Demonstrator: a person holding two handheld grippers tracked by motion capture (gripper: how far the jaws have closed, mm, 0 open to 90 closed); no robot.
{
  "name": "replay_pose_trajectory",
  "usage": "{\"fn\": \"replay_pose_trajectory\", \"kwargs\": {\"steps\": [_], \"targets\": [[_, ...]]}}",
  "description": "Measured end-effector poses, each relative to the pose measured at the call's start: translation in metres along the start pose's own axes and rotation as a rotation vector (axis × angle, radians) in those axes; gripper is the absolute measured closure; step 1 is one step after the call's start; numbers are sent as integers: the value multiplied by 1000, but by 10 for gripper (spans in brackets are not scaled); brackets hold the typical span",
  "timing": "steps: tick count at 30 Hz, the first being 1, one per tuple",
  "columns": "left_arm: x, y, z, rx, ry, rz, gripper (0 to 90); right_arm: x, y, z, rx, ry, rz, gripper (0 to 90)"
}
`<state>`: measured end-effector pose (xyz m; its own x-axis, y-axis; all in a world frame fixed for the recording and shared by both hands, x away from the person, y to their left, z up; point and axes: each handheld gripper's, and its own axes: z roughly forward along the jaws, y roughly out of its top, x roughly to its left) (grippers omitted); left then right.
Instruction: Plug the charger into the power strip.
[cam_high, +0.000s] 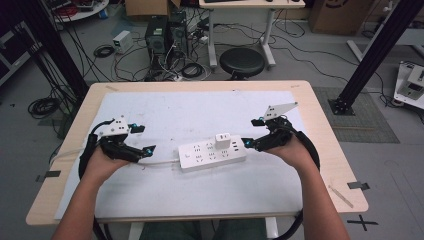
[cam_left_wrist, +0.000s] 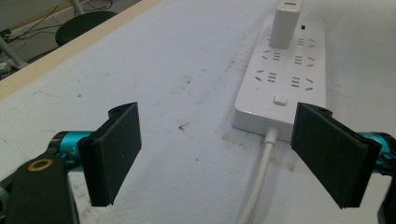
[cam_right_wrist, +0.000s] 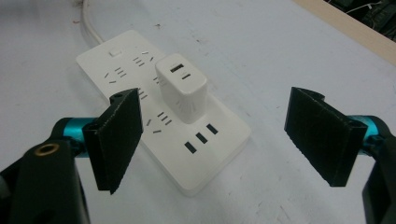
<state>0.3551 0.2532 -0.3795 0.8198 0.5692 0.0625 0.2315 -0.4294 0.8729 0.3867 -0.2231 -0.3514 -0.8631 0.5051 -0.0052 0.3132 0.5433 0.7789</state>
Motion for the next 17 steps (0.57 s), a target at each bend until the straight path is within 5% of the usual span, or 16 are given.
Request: {"fn": "replay_pose_trajectory", "kwargs": {"steps": [17], "targets": [[3, -2, 6, 23, 12, -4, 163, 2, -2, 3, 14, 4, -2, 198]]}}
